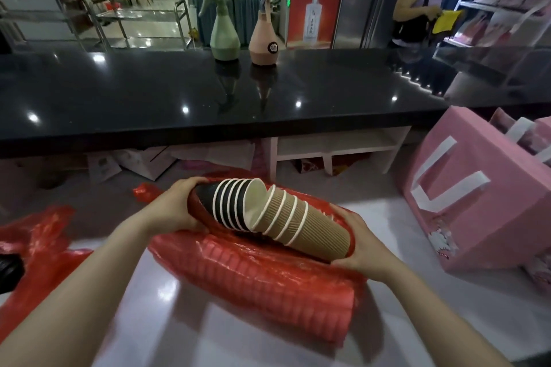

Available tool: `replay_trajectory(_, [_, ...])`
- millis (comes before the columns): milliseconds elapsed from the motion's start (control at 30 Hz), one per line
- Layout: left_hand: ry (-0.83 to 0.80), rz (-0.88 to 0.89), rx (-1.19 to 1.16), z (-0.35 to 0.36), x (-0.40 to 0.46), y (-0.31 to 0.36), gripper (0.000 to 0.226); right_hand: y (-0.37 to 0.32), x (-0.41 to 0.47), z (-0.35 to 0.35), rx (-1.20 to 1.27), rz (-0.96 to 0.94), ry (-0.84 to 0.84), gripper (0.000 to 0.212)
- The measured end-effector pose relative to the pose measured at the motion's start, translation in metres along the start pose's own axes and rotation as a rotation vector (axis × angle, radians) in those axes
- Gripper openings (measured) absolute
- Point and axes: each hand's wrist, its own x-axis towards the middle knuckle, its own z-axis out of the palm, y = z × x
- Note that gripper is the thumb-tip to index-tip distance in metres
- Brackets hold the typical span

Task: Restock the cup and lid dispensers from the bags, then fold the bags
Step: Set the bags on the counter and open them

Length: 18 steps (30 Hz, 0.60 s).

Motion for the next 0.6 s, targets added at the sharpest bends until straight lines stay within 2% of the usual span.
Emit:
replay_trajectory(233, [0.093, -0.023, -0.195, 0.012, -0.006, -0.014, 0.093, 0.007, 0.019, -0.006, 0.084, -0.033, 0.005, 0.105])
replay_trajectory(367, [0.092, -0.050, -0.343, 0.011, -0.027, -0.017, 0.091, 0.004, 0.013, -0.006, 0.212, -0.079, 0.127, 0.091])
replay_trajectory(500, [0.036, -0.093, -0.469, 0.002, -0.048, -0.015, 0.084, -0.011, 0.008, -0.011, 0.062, -0.133, 0.233, 0.067])
replay_trajectory(600, [-0.078, -0.108, -0.653, -0.012, -0.058, -0.008, 0.075, -0.030, 0.007, -0.017, -0.223, -0.128, 0.120, 0.076])
